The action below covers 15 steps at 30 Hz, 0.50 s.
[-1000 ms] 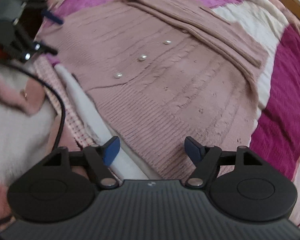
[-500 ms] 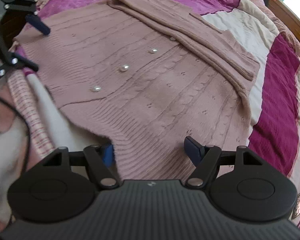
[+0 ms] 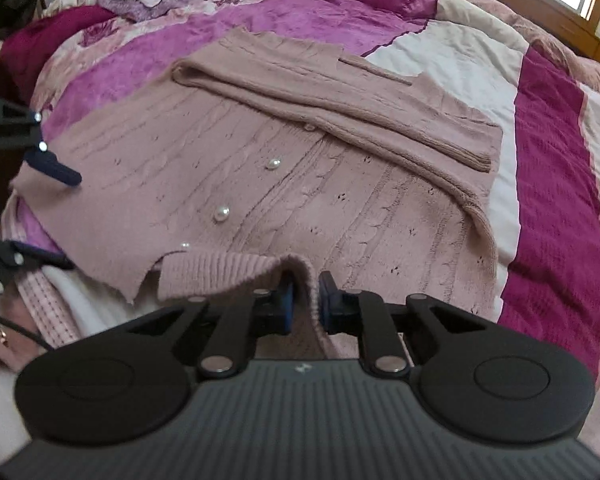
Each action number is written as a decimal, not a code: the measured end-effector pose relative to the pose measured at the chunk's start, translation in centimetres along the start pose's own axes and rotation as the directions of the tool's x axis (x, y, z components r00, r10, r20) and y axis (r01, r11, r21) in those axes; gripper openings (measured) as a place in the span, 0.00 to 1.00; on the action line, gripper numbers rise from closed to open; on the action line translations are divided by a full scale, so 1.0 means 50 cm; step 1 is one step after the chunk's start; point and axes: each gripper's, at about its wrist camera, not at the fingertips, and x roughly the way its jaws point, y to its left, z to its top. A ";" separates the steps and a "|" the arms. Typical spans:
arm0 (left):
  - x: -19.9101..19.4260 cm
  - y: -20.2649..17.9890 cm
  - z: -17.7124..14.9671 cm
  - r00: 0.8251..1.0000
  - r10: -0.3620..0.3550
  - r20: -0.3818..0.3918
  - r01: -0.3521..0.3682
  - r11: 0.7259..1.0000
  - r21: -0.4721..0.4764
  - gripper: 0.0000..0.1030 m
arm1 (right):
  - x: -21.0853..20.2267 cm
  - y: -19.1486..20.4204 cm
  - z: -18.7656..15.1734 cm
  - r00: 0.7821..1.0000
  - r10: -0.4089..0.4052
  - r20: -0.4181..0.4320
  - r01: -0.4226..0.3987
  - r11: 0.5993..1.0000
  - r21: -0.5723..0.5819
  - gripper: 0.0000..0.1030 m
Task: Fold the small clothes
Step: 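Close the left tool on the hem while the right tool regrasps the hem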
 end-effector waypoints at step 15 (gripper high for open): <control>0.026 0.053 -0.016 0.990 0.134 -0.035 -0.138 0.982 -0.128 0.75 | -0.018 -0.026 -0.020 0.999 0.022 0.050 -0.027 0.993 0.113 0.12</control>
